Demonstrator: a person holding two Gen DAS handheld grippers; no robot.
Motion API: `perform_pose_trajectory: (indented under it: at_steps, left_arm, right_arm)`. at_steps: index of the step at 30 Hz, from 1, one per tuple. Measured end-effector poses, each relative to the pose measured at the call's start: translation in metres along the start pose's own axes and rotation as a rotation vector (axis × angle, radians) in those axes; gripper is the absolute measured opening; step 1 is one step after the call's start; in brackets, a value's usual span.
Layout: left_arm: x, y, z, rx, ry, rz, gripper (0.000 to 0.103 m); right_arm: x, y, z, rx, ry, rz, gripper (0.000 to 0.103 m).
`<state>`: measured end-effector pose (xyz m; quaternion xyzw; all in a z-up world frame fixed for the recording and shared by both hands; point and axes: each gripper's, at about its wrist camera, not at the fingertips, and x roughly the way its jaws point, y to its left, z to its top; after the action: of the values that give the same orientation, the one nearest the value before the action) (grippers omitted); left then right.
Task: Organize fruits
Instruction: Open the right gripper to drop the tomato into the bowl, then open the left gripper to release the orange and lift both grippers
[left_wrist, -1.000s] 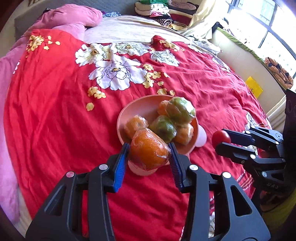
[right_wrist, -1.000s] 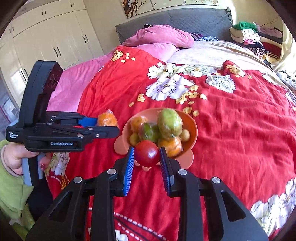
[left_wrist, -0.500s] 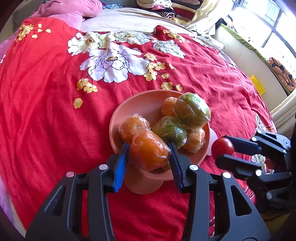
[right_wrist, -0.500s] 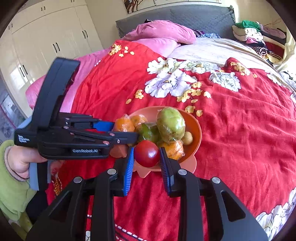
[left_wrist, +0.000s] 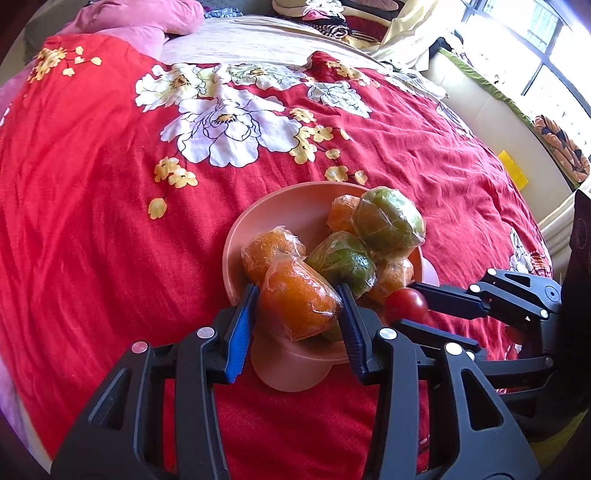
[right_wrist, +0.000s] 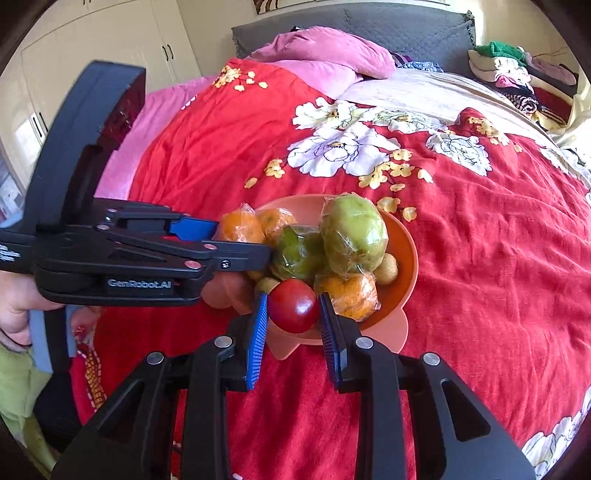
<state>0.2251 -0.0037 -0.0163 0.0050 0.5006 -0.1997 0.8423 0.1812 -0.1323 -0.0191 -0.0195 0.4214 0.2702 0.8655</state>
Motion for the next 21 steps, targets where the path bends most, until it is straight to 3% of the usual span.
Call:
perform_pose_trajectory:
  at_steps: [8,10,16,20,21]
  left_arm:
    - [0.000,0.001,-0.001,-0.004,0.000,-0.002,0.036]
    - [0.000,0.001,-0.001,-0.004,0.000,-0.001,0.036]
    - [-0.001,-0.002,-0.003,0.005,-0.002,0.004,0.036]
    - [-0.009,-0.008,-0.004,0.009,-0.026,0.001,0.044]
    - [-0.014,-0.010,-0.004,0.011,-0.038,0.004,0.047]
  right_arm:
    - [0.001,0.000,-0.002,0.013,-0.001,-0.009,0.028]
    - [-0.004,-0.001,-0.005,0.032,-0.007,0.004,0.043]
    - [-0.031,-0.005,-0.015,0.060,-0.052,-0.018,0.053]
    - [-0.052,-0.004,-0.024,0.061,-0.074,-0.028,0.063]
    - [-0.060,-0.002,-0.027,0.062,-0.081,-0.043,0.070]
